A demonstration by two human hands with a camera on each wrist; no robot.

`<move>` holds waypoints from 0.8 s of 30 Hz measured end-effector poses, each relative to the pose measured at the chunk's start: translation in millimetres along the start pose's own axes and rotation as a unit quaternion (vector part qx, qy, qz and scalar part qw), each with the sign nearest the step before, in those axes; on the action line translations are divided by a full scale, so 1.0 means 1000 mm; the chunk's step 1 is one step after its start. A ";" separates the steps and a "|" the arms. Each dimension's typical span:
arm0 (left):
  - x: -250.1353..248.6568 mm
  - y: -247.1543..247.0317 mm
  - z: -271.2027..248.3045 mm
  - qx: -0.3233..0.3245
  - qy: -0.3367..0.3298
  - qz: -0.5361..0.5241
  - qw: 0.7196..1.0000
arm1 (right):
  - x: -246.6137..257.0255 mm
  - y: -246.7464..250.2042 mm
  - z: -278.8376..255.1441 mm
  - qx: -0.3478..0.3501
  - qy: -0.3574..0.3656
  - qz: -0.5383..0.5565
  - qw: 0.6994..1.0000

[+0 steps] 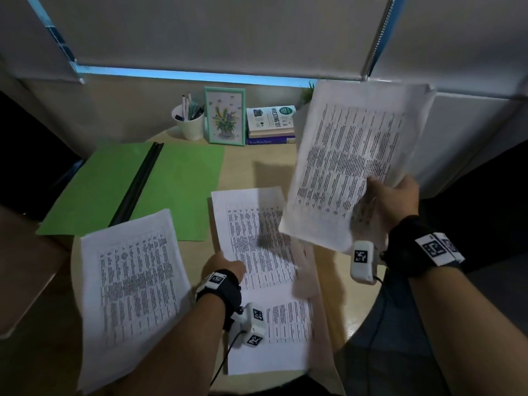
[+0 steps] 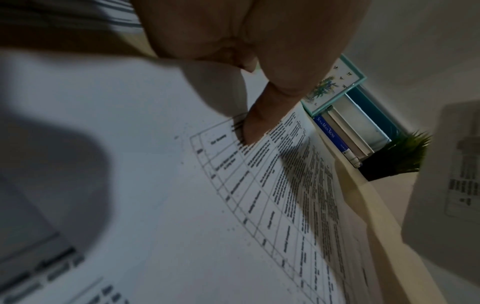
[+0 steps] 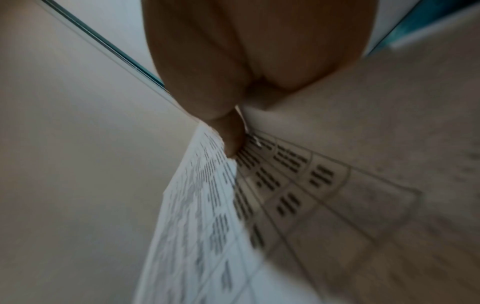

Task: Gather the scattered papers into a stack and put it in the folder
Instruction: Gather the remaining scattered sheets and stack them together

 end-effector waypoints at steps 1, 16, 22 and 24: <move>0.001 0.001 0.001 0.006 0.003 0.002 1.000 | -0.007 -0.002 0.000 0.028 -0.019 -0.021 0.999; 0.004 0.009 -0.010 0.055 -0.018 -0.058 0.997 | -0.124 -0.013 -0.061 0.148 -0.060 -0.407 0.899; -0.005 0.000 -0.021 0.081 -0.037 -0.045 0.995 | -0.122 -0.055 -0.096 0.294 -0.053 -0.380 0.875; -0.011 -0.002 -0.019 0.099 -0.057 -0.002 0.993 | -0.122 -0.063 -0.101 0.341 -0.044 -0.378 0.860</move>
Point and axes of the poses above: each hand's wrist, its own z-axis towards the middle knuckle, its own y-axis out of the back of the hand, x = y × z, the point moved 1 cm from there along z, towards the middle knuckle, and after that the axes turned 12 degrees about -x, right-handed, at the moved point
